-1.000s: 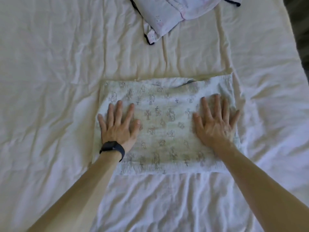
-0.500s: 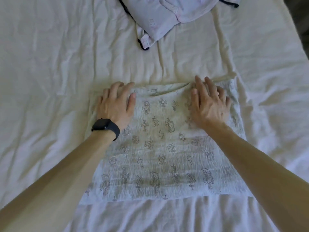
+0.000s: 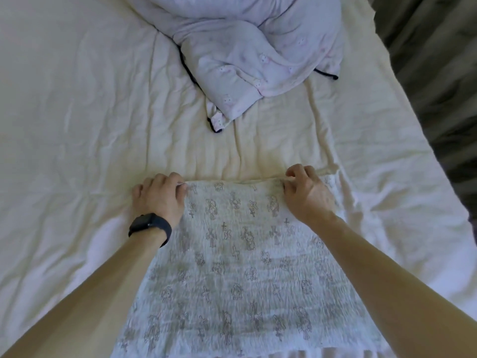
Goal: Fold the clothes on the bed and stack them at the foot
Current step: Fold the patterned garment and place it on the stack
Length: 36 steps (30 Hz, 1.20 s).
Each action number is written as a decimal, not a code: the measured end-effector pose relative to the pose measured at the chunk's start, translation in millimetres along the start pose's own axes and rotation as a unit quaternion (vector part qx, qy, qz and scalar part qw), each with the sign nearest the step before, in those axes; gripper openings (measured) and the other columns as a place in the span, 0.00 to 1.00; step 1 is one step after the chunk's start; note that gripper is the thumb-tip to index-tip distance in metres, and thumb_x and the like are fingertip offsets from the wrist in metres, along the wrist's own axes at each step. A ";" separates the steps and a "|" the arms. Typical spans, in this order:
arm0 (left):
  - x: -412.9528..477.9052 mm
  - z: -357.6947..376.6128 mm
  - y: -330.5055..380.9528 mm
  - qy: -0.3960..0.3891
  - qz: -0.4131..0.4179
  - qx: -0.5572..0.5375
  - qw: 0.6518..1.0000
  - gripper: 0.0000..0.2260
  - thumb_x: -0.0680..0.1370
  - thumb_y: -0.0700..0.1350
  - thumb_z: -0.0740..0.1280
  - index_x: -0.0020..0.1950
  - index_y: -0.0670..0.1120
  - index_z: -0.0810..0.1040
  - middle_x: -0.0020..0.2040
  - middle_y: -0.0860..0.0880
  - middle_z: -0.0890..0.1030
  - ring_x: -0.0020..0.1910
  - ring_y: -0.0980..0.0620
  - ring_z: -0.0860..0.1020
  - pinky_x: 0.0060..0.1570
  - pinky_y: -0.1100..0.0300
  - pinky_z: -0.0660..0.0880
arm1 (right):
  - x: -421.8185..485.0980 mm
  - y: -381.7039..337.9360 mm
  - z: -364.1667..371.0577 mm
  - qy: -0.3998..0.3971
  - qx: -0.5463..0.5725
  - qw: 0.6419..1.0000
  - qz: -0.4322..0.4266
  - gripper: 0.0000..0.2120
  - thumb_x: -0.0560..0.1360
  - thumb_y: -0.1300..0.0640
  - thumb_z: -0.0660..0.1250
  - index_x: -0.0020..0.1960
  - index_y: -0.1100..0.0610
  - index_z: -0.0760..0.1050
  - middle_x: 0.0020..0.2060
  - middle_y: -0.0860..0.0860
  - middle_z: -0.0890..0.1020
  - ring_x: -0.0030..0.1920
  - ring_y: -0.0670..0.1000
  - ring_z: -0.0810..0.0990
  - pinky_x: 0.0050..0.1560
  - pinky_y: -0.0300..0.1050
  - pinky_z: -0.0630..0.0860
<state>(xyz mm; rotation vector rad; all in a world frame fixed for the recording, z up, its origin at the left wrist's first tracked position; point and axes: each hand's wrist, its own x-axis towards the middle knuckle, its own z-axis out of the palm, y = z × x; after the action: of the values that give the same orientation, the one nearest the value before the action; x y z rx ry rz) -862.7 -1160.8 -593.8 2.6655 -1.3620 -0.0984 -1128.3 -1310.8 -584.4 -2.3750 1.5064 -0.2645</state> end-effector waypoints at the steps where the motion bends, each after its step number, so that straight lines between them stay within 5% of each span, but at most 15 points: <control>1: -3.9 3.2 1.8 0.008 0.003 0.004 1.000 0.08 0.83 0.51 0.62 0.54 0.50 0.80 0.51 0.47 0.80 0.53 0.41 0.76 0.56 0.48 0.66 | -1.7 1.3 2.6 -0.012 -0.011 1.000 0.001 0.13 0.83 0.54 0.59 0.65 0.56 0.74 0.57 0.56 0.78 0.47 0.62 0.82 0.40 0.53 0.79; 4: -10.9 8.0 0.5 0.026 -0.004 0.016 1.000 0.07 0.83 0.49 0.62 0.52 0.50 0.79 0.53 0.47 0.79 0.54 0.41 0.75 0.56 0.48 0.65 | -6.8 5.4 7.1 0.007 -0.027 1.000 -0.011 0.13 0.85 0.53 0.58 0.59 0.60 0.76 0.53 0.57 0.79 0.45 0.61 0.82 0.41 0.52 0.79; 7: -10.7 7.9 1.5 -0.002 -0.046 0.009 0.999 0.09 0.83 0.48 0.60 0.61 0.51 0.77 0.67 0.45 0.75 0.67 0.41 0.69 0.67 0.44 0.61 | -5.9 3.7 0.7 0.056 0.034 0.998 0.010 0.10 0.84 0.57 0.60 0.59 0.62 0.76 0.56 0.59 0.77 0.48 0.63 0.81 0.38 0.52 0.75; 11: -45.4 -1.4 44.5 0.049 0.010 -0.067 0.996 0.21 0.82 0.49 0.58 0.75 0.51 0.67 0.80 0.45 0.60 0.78 0.41 0.60 0.74 0.36 0.54 | -35.1 -11.9 0.5 0.078 -0.016 0.996 -0.044 0.19 0.83 0.50 0.61 0.72 0.54 0.71 0.71 0.55 0.73 0.67 0.61 0.72 0.62 0.60 0.73; 13: -77.5 2.7 67.7 0.001 0.087 -0.084 0.993 0.25 0.82 0.57 0.54 0.79 0.57 0.61 0.82 0.50 0.54 0.80 0.43 0.55 0.75 0.36 0.51 | -63.3 -18.3 7.6 0.039 -0.035 0.995 -0.085 0.23 0.84 0.43 0.54 0.76 0.49 0.66 0.77 0.53 0.67 0.76 0.57 0.64 0.72 0.61 0.65; 15: -96.1 19.1 74.4 -0.095 0.110 -0.058 0.988 0.28 0.81 0.65 0.45 0.81 0.64 0.45 0.83 0.55 0.42 0.81 0.48 0.40 0.77 0.37 0.41 | -81.3 -12.8 19.5 -0.042 -0.056 0.994 -0.088 0.28 0.84 0.38 0.45 0.82 0.44 0.54 0.83 0.51 0.53 0.82 0.55 0.49 0.79 0.65 0.50; 17: -99.2 36.7 71.1 -0.173 0.072 -0.034 0.982 0.27 0.78 0.70 0.36 0.76 0.69 0.31 0.79 0.59 0.30 0.77 0.52 0.28 0.76 0.37 0.36 | -83.8 0.5 33.0 -0.114 -0.075 0.989 -0.052 0.30 0.82 0.35 0.37 0.82 0.39 0.37 0.82 0.47 0.36 0.80 0.51 0.30 0.77 0.66 0.33; 20: -92.0 47.2 71.4 -0.222 0.053 0.001 0.974 0.26 0.76 0.71 0.32 0.71 0.70 0.24 0.77 0.60 0.26 0.75 0.53 0.25 0.75 0.38 0.34 | -73.4 13.8 40.7 -0.163 -0.096 0.981 -0.037 0.30 0.81 0.32 0.33 0.79 0.37 0.29 0.79 0.45 0.30 0.77 0.51 0.23 0.73 0.65 0.24; 26: -113.3 17.7 106.2 -0.197 0.058 -0.015 0.979 0.29 0.78 0.70 0.34 0.77 0.65 0.30 0.79 0.56 0.29 0.78 0.53 0.29 0.75 0.42 0.31 | -92.6 41.7 -9.1 -0.139 -0.025 0.989 -0.048 0.30 0.81 0.33 0.34 0.81 0.37 0.35 0.81 0.45 0.35 0.80 0.49 0.30 0.76 0.59 0.26; 32: -235.5 12.1 208.1 -0.160 0.350 -0.032 0.922 0.41 0.76 0.73 0.55 0.82 0.51 0.55 0.83 0.48 0.51 0.82 0.44 0.48 0.75 0.37 0.43 | -159.5 116.4 -64.4 -0.050 -0.026 0.994 0.090 0.28 0.83 0.38 0.39 0.82 0.40 0.43 0.83 0.48 0.41 0.81 0.49 0.33 0.79 0.62 0.35; 34: -258.9 19.4 229.6 -0.197 0.332 0.025 0.922 0.41 0.74 0.69 0.60 0.81 0.49 0.59 0.82 0.47 0.55 0.81 0.42 0.50 0.75 0.35 0.47 | -172.9 138.0 -67.2 -0.065 -0.060 0.991 0.096 0.27 0.83 0.38 0.39 0.81 0.38 0.43 0.82 0.47 0.40 0.81 0.49 0.32 0.78 0.63 0.34; 36: -262.3 25.4 241.0 -0.223 0.283 0.056 0.931 0.39 0.78 0.63 0.60 0.83 0.48 0.51 0.83 0.47 0.48 0.81 0.42 0.41 0.76 0.33 0.43 | -178.2 158.3 -61.6 -0.120 -0.086 0.984 0.101 0.27 0.83 0.37 0.36 0.81 0.36 0.40 0.80 0.45 0.34 0.80 0.49 0.31 0.78 0.64 0.34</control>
<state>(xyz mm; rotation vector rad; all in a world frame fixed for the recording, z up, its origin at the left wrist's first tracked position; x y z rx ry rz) -1212.5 -1090.2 -582.5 2.2898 -2.2811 -0.6010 -1358.0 -1222.6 -581.5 -2.2561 1.6923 0.2016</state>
